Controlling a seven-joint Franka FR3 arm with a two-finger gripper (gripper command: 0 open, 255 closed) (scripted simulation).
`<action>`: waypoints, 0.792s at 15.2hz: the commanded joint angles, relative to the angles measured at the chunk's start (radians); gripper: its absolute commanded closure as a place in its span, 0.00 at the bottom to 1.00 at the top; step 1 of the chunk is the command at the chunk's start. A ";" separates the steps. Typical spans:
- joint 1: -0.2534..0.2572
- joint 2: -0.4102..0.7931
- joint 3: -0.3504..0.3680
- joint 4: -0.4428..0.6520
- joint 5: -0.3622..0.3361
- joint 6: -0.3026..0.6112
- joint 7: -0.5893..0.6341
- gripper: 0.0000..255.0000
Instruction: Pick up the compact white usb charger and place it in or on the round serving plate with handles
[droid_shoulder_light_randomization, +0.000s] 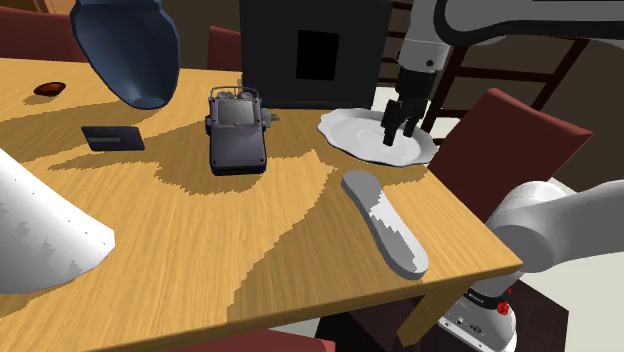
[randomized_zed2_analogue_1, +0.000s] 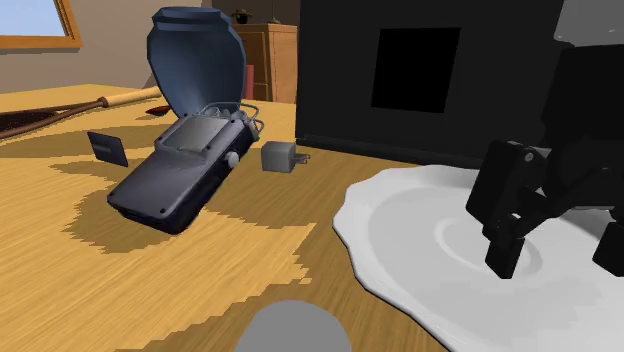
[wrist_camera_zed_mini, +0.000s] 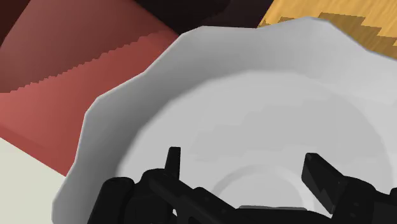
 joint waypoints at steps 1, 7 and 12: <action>0.000 0.000 0.000 0.000 0.000 0.000 0.000 0.00; 0.007 0.182 0.114 0.154 0.040 0.054 0.166 0.00; 0.002 0.350 0.199 0.317 0.033 0.079 0.307 0.00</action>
